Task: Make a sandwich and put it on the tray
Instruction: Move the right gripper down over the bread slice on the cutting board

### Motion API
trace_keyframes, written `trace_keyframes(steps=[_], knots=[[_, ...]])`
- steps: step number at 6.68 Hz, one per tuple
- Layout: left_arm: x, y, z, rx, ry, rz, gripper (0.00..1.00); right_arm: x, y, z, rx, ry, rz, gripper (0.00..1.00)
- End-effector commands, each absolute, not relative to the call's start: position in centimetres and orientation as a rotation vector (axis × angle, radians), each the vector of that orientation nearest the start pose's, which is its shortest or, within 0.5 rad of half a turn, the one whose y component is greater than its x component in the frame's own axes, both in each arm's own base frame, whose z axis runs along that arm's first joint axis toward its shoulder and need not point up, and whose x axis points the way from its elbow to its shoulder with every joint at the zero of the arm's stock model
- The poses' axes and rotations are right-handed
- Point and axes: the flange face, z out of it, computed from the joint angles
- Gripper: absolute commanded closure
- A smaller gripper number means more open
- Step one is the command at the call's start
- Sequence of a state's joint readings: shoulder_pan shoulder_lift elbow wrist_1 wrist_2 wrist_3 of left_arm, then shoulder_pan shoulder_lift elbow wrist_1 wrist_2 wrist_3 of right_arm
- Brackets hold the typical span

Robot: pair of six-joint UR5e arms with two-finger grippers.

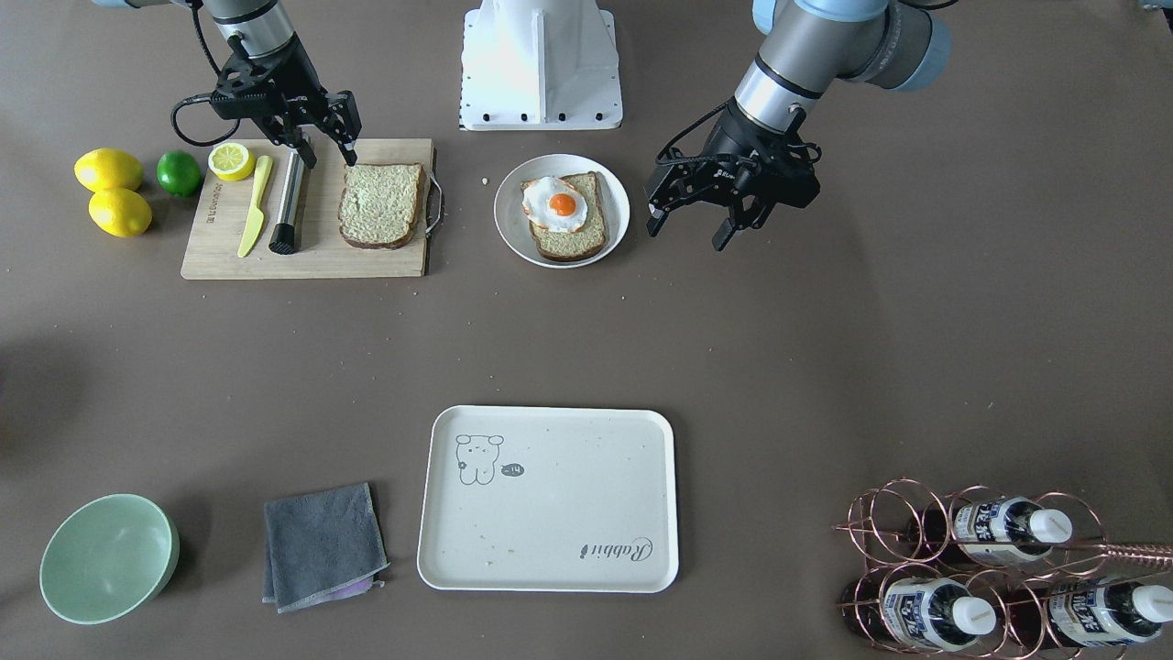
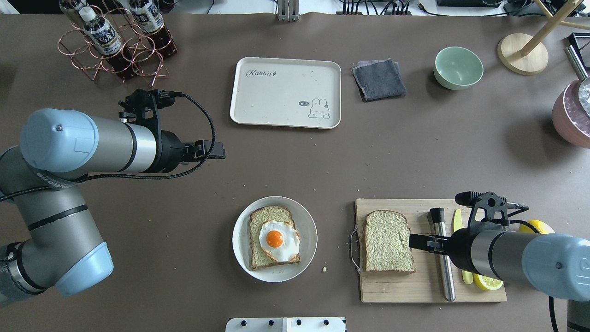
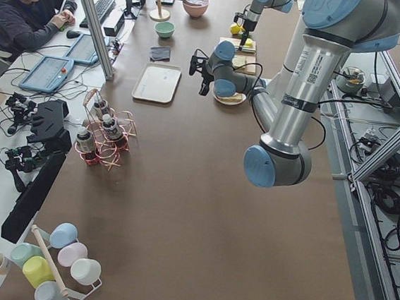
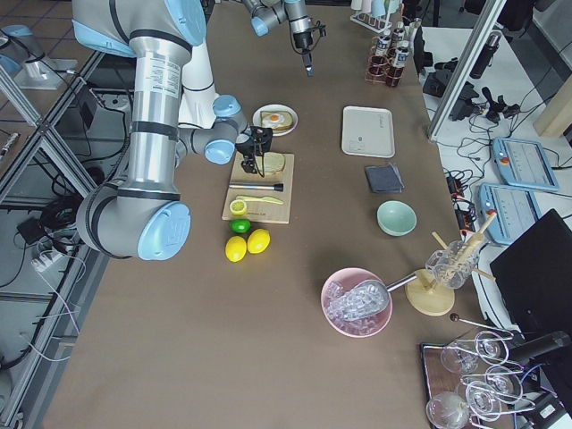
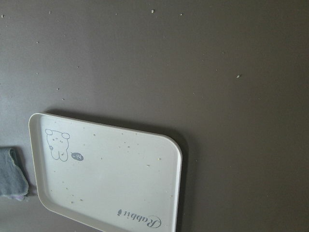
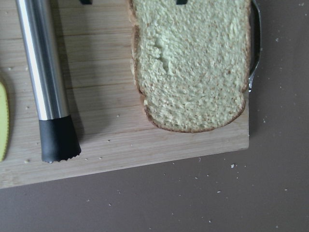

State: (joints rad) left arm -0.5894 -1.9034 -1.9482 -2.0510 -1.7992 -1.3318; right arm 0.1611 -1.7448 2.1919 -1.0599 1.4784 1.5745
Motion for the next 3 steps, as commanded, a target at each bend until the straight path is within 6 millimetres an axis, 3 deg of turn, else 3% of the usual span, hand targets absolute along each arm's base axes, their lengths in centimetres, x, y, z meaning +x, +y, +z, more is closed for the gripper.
trace_keyframes(steps=[1,3], knots=[[40.69,-40.58,25.20,0.305,1.162,-0.178,0.01,-40.67,-20.28,41.25,0.171,-0.997,0.183,0.35],[40.73,-40.61,24.94,0.307,1.166,-0.178,0.01,-40.79,-20.32,41.53,0.174,-1.006,0.183,0.35]])
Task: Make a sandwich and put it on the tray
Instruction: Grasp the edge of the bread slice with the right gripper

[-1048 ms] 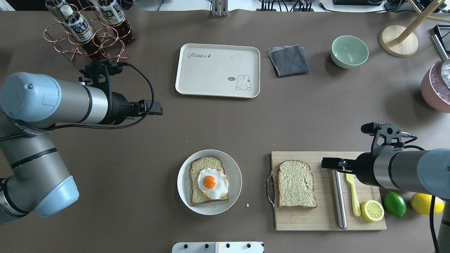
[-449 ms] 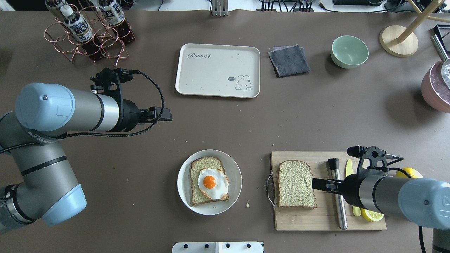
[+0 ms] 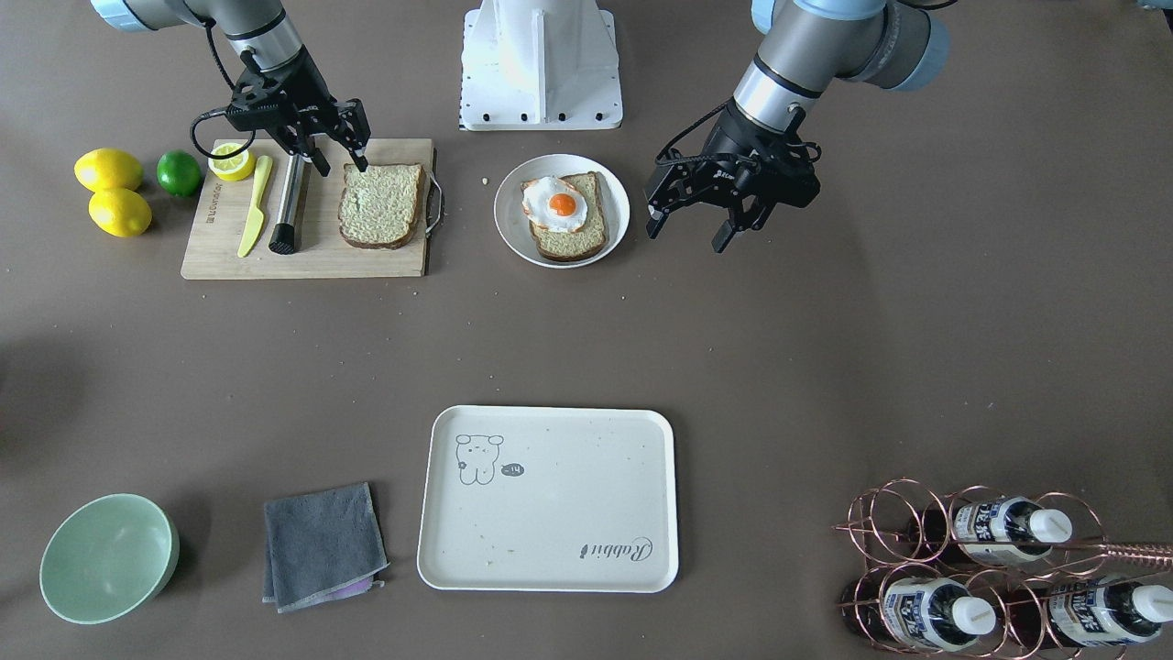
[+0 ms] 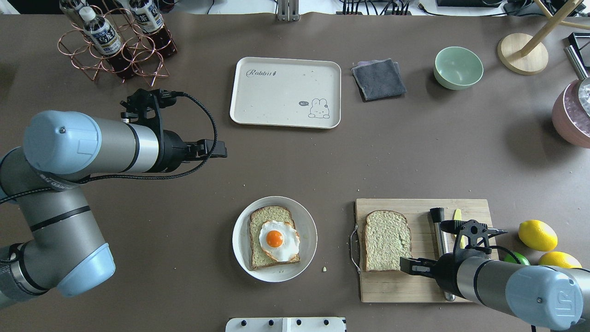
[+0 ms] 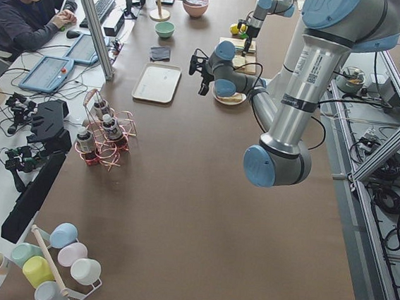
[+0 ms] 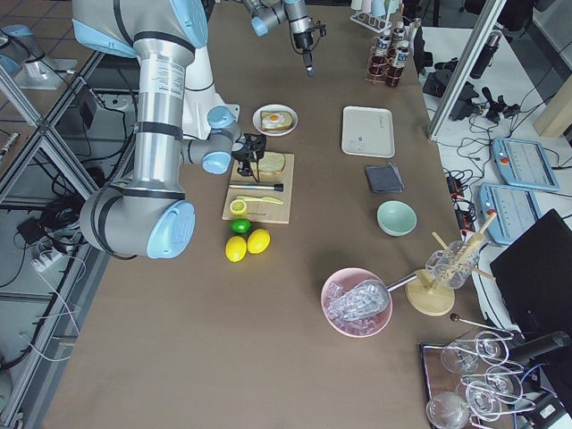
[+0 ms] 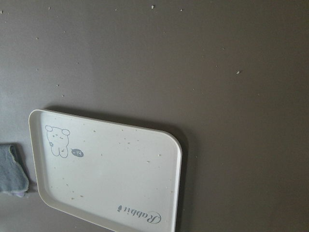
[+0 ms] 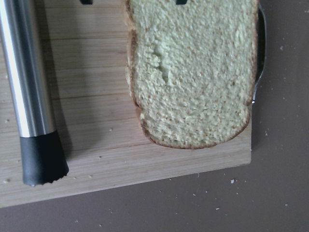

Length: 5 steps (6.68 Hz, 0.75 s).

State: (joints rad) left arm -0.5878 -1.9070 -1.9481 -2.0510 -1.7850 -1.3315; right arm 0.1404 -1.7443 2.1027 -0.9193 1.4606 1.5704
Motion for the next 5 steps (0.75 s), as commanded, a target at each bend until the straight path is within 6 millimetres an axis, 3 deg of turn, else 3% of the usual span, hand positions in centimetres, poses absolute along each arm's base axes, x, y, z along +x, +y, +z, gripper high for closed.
trace_keyframes(steps=[1,4,5], knots=[[40.72,-40.62,24.94,0.308,1.166,-0.179,0.01,-41.09,-20.03,41.80,0.170,-1.001,0.176,0.37],[40.88,-40.52,24.68,0.308,1.170,-0.175,0.01,-41.52,-19.78,41.81,0.179,-1.002,0.176,0.53],[40.84,-40.49,24.62,0.309,1.171,-0.175,0.01,-41.62,-19.57,41.67,0.177,-1.005,0.168,0.87]])
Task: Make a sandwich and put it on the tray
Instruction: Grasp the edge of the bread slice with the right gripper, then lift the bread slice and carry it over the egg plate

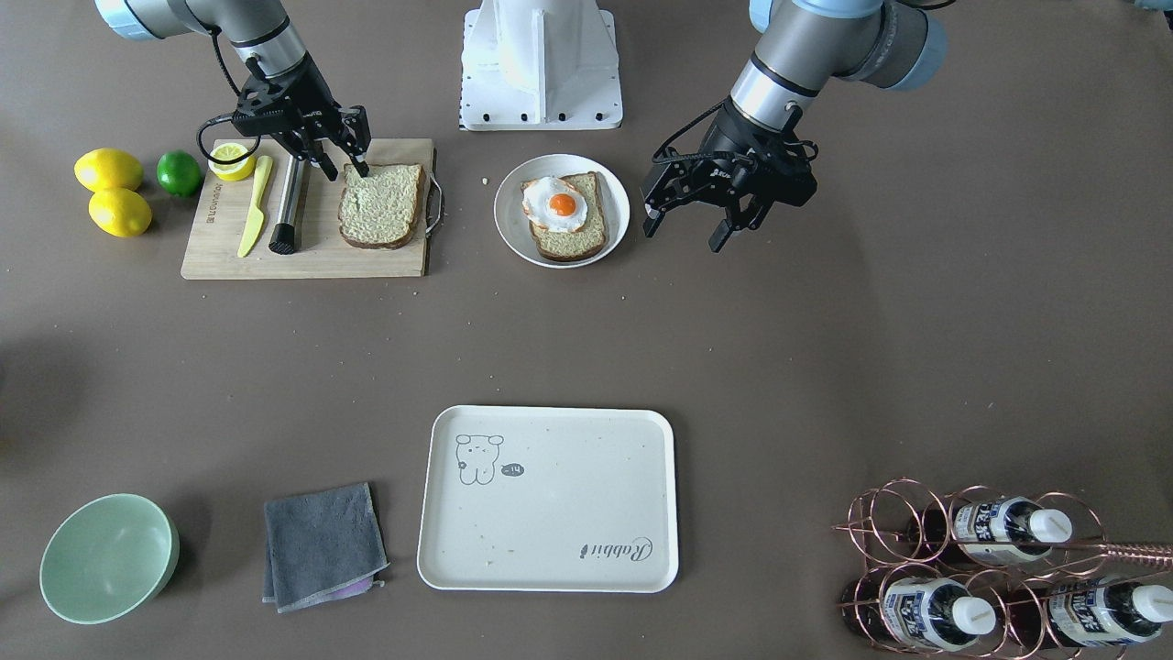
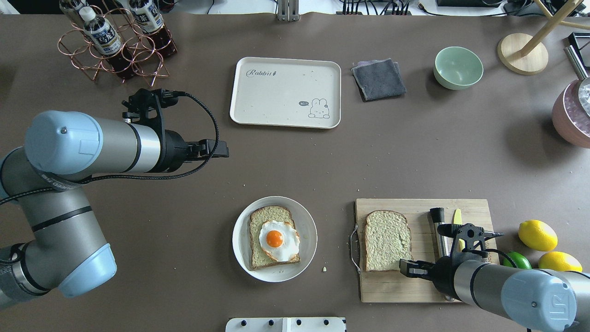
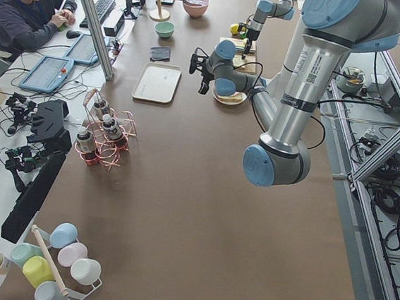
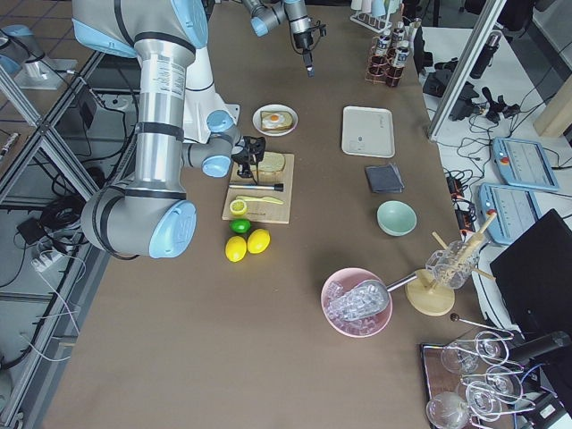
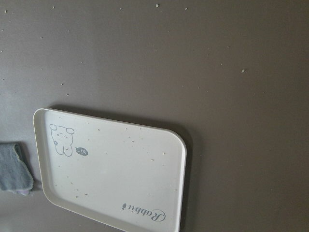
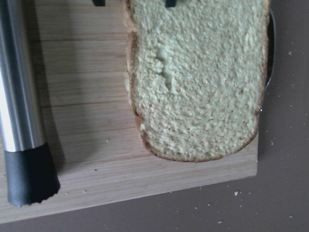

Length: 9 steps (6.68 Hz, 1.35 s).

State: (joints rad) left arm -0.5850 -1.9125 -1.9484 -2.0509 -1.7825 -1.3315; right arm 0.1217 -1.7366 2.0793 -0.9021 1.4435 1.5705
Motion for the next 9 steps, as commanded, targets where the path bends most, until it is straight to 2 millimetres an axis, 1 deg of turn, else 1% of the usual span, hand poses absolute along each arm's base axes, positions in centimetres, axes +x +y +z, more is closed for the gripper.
trace_keyframes(steps=[1,2,3,4,5,6,7,8,9], knots=[[40.8,-40.5,24.6,0.309,1.171,-0.175,0.01,-41.6,-19.4,41.4,0.178,-1.009,0.161,1.00],[40.8,-40.5,24.5,0.311,1.174,-0.173,0.01,-41.4,-19.6,41.3,0.181,-1.010,0.165,1.00],[40.8,-40.5,24.5,0.310,1.174,-0.174,0.01,-40.7,-20.4,40.5,0.191,-1.025,0.181,1.00],[40.7,-40.4,24.5,0.311,1.176,-0.174,0.01,-39.0,-21.6,38.2,0.204,-1.069,0.192,1.00],[40.7,-40.4,24.4,0.311,1.179,-0.170,0.01,-36.8,-22.8,35.6,0.212,-1.119,0.218,1.00],[40.7,-40.4,24.4,0.310,1.181,-0.169,0.01,-34.9,-24.8,34.0,0.181,-1.161,0.236,1.00],[40.6,-40.3,24.2,0.311,1.185,-0.170,0.01,-35.7,-25.5,31.0,0.182,-1.226,0.231,1.00],[40.5,-40.3,24.1,0.314,1.188,-0.170,0.01,-37.2,-25.5,29.5,0.180,-1.236,0.222,1.00],[40.5,-40.3,24.2,0.309,1.186,-0.168,0.01,-39.7,-24.8,26.9,0.188,-1.223,0.213,1.00]])
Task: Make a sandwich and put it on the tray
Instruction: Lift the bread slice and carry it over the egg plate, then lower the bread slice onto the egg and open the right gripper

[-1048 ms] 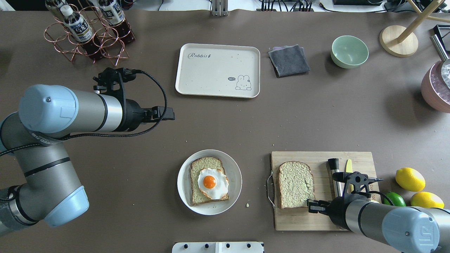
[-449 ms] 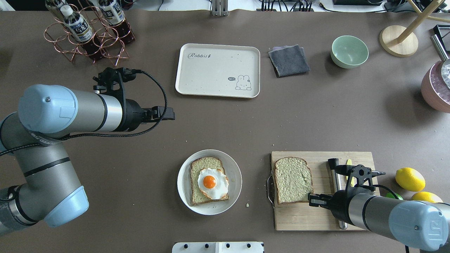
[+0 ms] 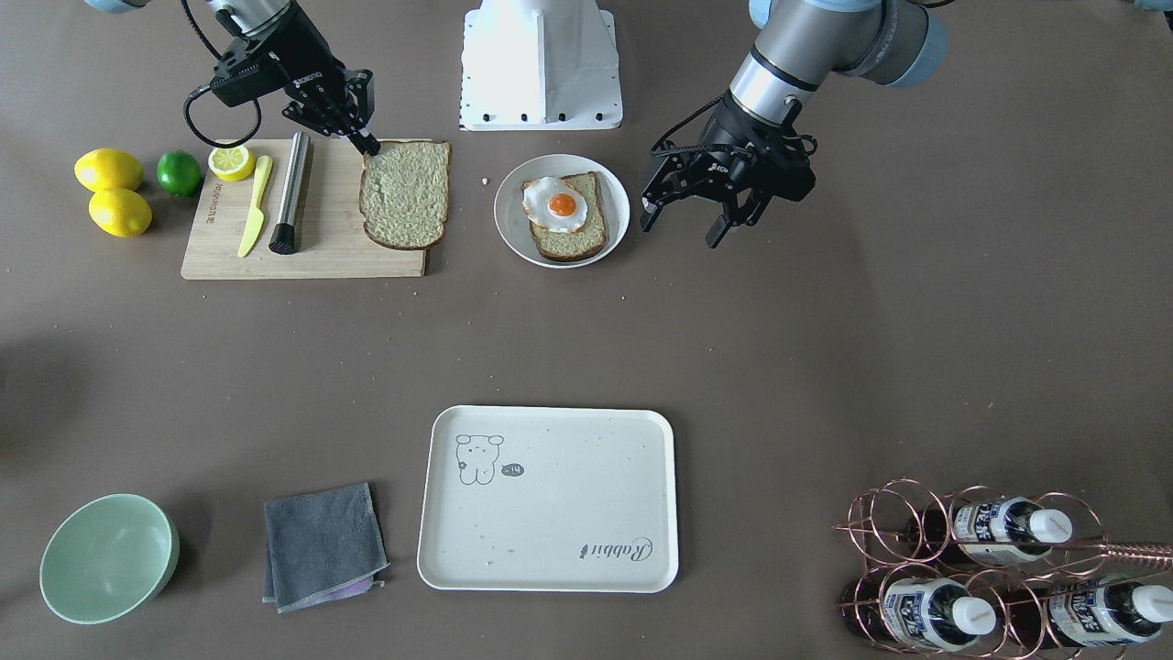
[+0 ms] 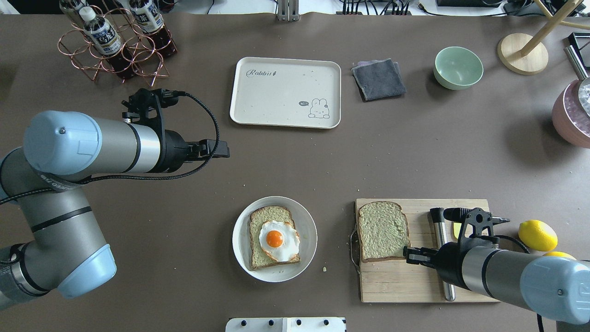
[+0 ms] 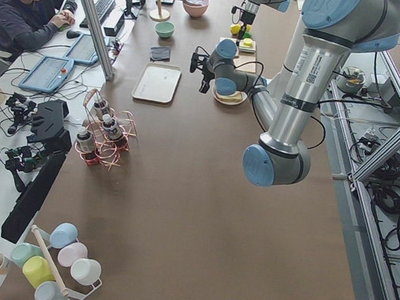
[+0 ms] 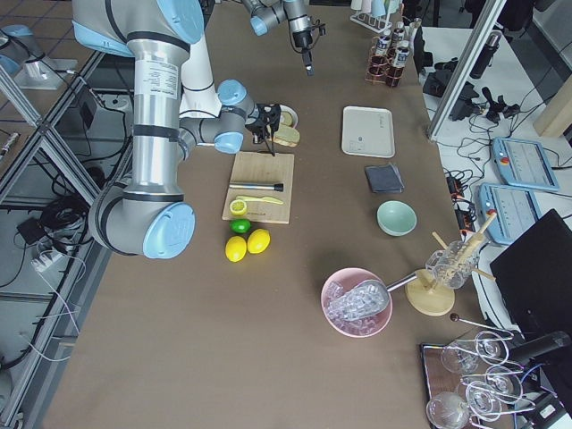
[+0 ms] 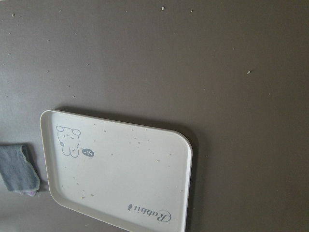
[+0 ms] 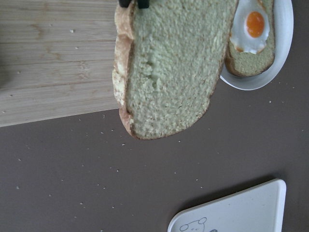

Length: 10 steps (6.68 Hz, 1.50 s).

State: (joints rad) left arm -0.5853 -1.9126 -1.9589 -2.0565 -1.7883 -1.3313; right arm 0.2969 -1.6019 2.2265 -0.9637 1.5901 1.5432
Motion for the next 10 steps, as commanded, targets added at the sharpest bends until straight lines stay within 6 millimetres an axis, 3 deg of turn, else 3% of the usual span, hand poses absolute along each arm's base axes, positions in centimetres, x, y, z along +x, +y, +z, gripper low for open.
trace_keyframes(steps=[1,2,3,5,7,10], knots=[[40.6,-40.3,24.1,0.307,1.190,-0.166,0.01,-43.2,-24.2,23.5,0.188,-1.209,0.197,1.00],[40.7,-40.2,24.0,0.306,1.192,-0.165,0.01,-47.6,-23.6,20.3,0.235,-1.190,0.155,1.00],[40.7,-40.3,24.2,0.306,1.187,-0.166,0.01,-50.0,-22.0,19.5,0.295,-1.175,0.089,1.00],[40.7,-40.3,24.1,0.307,1.188,-0.168,0.01,-53.8,-22.0,20.2,0.334,-1.126,0.048,1.00],[40.7,-40.3,24.2,0.308,1.186,-0.167,0.01,-56.0,-20.2,20.5,0.349,-1.106,0.033,1.00],[40.8,-40.4,24.1,0.308,1.188,-0.166,0.01,-56.7,-20.0,21.5,0.354,-1.086,0.033,1.00]])
